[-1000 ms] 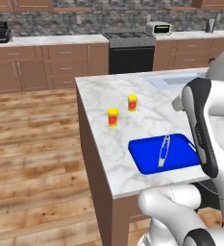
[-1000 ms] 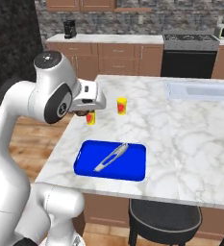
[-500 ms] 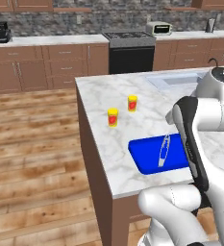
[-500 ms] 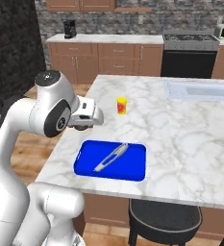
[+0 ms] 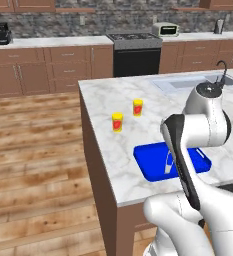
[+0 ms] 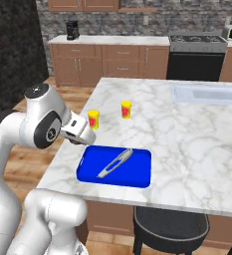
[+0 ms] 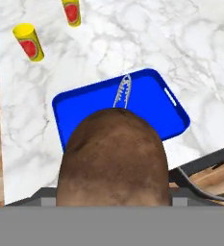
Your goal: Gather the eggplant and potato from the fridge and place them on a tray on the dining counter. Then gather the fish and steak from the fridge and place them on the other tray.
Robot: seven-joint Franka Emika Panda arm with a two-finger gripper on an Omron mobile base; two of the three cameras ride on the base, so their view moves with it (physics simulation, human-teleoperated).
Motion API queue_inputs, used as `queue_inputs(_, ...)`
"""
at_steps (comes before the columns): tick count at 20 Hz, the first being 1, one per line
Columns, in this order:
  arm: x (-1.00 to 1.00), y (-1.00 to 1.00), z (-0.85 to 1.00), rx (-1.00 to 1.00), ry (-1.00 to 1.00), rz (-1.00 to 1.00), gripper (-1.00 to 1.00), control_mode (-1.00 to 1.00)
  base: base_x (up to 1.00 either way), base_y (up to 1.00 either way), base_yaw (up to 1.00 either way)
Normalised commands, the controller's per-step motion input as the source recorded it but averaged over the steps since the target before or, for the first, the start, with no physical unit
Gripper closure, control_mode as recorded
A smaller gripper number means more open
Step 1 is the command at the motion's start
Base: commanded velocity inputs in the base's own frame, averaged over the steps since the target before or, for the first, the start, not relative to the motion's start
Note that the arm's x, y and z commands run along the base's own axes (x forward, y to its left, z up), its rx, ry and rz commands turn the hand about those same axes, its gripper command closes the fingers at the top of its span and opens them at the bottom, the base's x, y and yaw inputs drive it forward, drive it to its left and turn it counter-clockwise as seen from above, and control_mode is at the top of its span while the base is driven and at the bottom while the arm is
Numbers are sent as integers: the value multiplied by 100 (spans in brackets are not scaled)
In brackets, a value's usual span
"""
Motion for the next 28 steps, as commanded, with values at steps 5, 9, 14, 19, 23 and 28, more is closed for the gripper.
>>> queue_inputs(5, 0, 18, -33, 16, 20, -23, 100, -100, 0, 0, 0)
queue_inputs(9, 10, 10, -20, 10, 25, -20, 100, -100, 0, 0, 0)
queue_inputs(14, 42, 4, -25, 2, 12, -11, 100, -100, 0, 0, 0)
queue_inputs(19, 36, 0, -46, 0, 0, -7, 100, -100, 0, 0, 0)
queue_inputs(23, 13, 0, -51, 0, 0, -6, 100, -100, 0, 0, 0)
queue_inputs(28, 15, 0, -38, 0, 2, -5, 100, -100, 0, 0, 0)
